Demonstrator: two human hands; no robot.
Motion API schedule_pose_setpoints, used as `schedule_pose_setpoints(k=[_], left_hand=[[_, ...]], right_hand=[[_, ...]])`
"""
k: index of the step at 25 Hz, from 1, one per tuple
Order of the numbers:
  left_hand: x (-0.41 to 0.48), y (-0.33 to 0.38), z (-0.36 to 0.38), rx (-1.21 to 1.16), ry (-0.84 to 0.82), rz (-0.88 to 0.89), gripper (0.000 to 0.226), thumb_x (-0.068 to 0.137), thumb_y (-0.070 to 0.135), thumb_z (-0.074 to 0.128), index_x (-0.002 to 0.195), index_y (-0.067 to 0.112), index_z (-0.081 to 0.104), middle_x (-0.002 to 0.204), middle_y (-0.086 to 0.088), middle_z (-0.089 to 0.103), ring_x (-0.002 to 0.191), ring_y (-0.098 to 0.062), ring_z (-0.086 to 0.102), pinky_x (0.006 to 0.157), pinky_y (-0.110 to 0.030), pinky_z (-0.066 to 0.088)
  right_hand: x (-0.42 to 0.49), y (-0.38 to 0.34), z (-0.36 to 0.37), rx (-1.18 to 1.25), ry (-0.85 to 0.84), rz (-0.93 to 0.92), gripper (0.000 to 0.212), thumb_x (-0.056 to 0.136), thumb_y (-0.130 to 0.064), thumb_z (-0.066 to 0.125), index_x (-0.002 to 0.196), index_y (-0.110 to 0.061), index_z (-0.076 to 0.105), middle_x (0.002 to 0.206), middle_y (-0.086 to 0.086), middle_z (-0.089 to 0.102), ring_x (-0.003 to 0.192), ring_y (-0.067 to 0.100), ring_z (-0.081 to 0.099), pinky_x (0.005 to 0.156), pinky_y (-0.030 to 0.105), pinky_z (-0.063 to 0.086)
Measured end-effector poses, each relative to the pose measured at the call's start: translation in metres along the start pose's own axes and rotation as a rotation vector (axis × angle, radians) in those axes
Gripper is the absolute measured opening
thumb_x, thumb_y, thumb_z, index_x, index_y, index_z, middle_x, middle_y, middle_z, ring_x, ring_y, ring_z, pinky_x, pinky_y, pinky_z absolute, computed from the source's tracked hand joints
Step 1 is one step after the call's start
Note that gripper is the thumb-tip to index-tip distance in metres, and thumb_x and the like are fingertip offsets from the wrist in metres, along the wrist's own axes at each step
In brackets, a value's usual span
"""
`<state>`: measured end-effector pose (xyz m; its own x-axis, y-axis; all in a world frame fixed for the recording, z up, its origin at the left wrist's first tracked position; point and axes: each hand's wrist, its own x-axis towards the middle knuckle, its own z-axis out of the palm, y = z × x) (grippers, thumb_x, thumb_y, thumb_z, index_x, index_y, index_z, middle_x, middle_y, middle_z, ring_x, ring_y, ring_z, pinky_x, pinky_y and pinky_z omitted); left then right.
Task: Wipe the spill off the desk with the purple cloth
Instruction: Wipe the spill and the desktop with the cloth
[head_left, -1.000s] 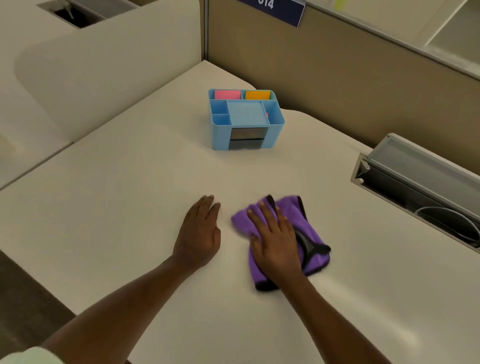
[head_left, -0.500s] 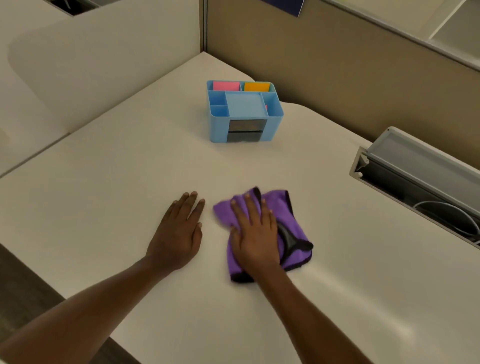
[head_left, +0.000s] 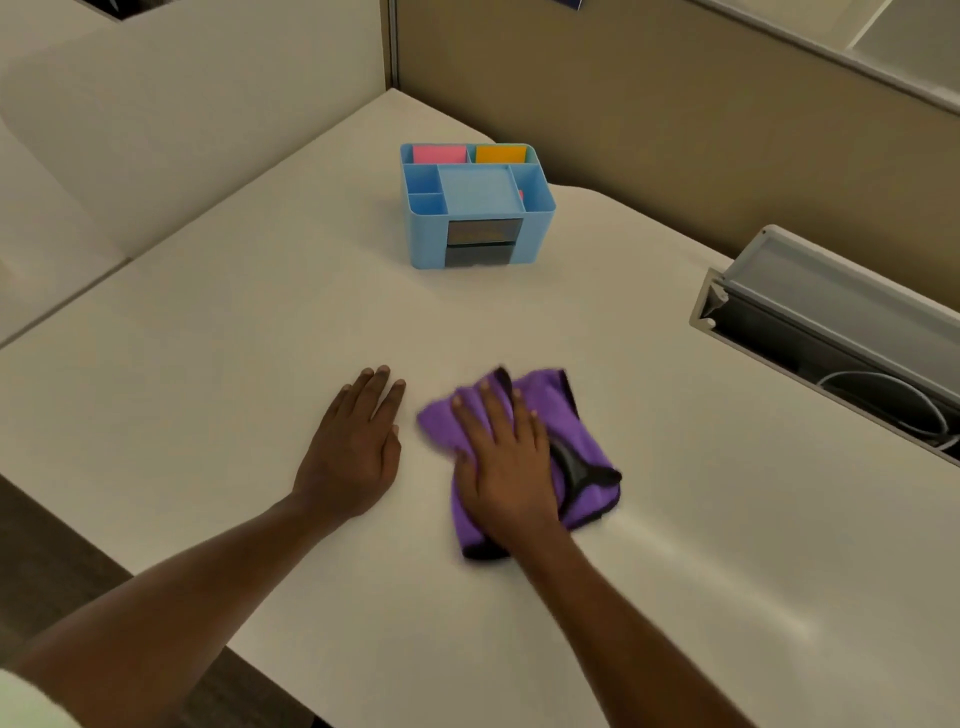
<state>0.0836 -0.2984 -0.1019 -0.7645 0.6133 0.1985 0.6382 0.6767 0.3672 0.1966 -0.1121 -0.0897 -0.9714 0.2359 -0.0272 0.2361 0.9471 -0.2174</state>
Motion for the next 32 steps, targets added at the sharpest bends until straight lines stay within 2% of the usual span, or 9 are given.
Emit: schedule_pose_setpoints(k=[4,9,15,17,19,21,24,28,32], left_hand=[[0.001,0.002,-0.001,0.005,0.009,-0.006,0.054,0.098,0.020,0.036,0.149,0.006,0.043,0.160,-0.016,0.038,0.150,-0.033,0.033,0.122,-0.049,0.030],[0.001,0.003,0.000,-0.009,0.012,-0.025,0.057,0.097,0.022,0.033,0.149,0.001,0.040,0.160,-0.016,0.038,0.151,-0.031,0.032,0.122,-0.049,0.031],[0.001,0.003,0.000,-0.017,0.017,-0.025,0.057,0.097,0.021,0.035,0.149,-0.001,0.040,0.159,-0.017,0.038,0.150,-0.032,0.033,0.121,-0.049,0.033],[0.002,0.003,0.000,-0.014,0.005,-0.027,0.057,0.097,0.021,0.035,0.150,-0.001,0.038,0.160,-0.016,0.036,0.151,-0.032,0.031,0.122,-0.049,0.031],[0.002,0.003,-0.001,-0.005,-0.001,-0.024,0.057,0.097,0.020,0.036,0.151,0.000,0.037,0.161,-0.016,0.036,0.151,-0.031,0.030,0.122,-0.048,0.031],[0.003,0.003,-0.001,-0.002,-0.004,-0.012,0.057,0.097,0.020,0.036,0.150,-0.001,0.037,0.160,-0.017,0.036,0.151,-0.031,0.030,0.122,-0.048,0.032],[0.002,0.001,-0.003,-0.020,0.013,-0.004,0.056,0.096,0.016,0.038,0.148,-0.003,0.040,0.158,-0.019,0.039,0.149,-0.033,0.034,0.120,-0.050,0.035],[0.000,0.000,-0.006,-0.060,0.044,-0.029,0.054,0.094,0.010,0.042,0.145,-0.006,0.043,0.155,-0.022,0.043,0.146,-0.036,0.039,0.116,-0.055,0.040],[0.001,0.004,-0.004,-0.032,0.030,-0.022,0.054,0.092,0.008,0.043,0.144,-0.008,0.044,0.153,-0.023,0.044,0.146,-0.039,0.039,0.115,-0.055,0.039]], right_hand=[[-0.056,0.060,-0.010,0.003,0.052,0.010,0.060,0.100,-0.041,0.035,0.160,-0.035,0.033,0.171,-0.002,0.027,0.159,0.027,0.021,0.127,0.052,0.022],[0.042,0.082,-0.039,-0.017,0.067,0.428,0.060,0.106,-0.039,0.033,0.164,-0.029,0.021,0.174,0.007,0.015,0.159,0.038,0.013,0.127,0.056,0.018],[-0.023,0.052,-0.009,-0.013,0.034,-0.013,0.059,0.104,-0.047,0.029,0.162,-0.037,0.028,0.172,-0.002,0.025,0.160,0.025,0.021,0.128,0.047,0.018],[0.020,0.073,-0.021,-0.032,0.075,0.096,0.058,0.102,-0.042,0.034,0.159,-0.031,0.037,0.169,0.004,0.031,0.156,0.029,0.029,0.126,0.051,0.025],[0.082,0.067,-0.032,-0.069,0.076,0.288,0.059,0.104,-0.039,0.036,0.162,-0.029,0.031,0.171,0.006,0.025,0.158,0.035,0.023,0.126,0.055,0.023],[0.130,0.035,-0.029,-0.028,0.065,0.346,0.061,0.105,-0.040,0.037,0.164,-0.029,0.023,0.173,0.007,0.017,0.159,0.038,0.013,0.127,0.055,0.017],[0.116,-0.014,-0.011,-0.001,0.024,0.133,0.063,0.105,-0.042,0.032,0.165,-0.031,0.016,0.175,0.004,0.011,0.161,0.032,0.008,0.129,0.055,0.015],[-0.036,-0.002,-0.002,0.019,-0.028,-0.083,0.067,0.099,-0.042,0.041,0.163,-0.039,0.022,0.174,-0.007,0.016,0.162,0.023,0.011,0.128,0.047,0.015],[-0.005,0.085,-0.038,-0.035,0.061,0.070,0.060,0.096,-0.035,0.040,0.155,-0.023,0.047,0.165,0.006,0.038,0.155,0.032,0.032,0.119,0.055,0.034]])
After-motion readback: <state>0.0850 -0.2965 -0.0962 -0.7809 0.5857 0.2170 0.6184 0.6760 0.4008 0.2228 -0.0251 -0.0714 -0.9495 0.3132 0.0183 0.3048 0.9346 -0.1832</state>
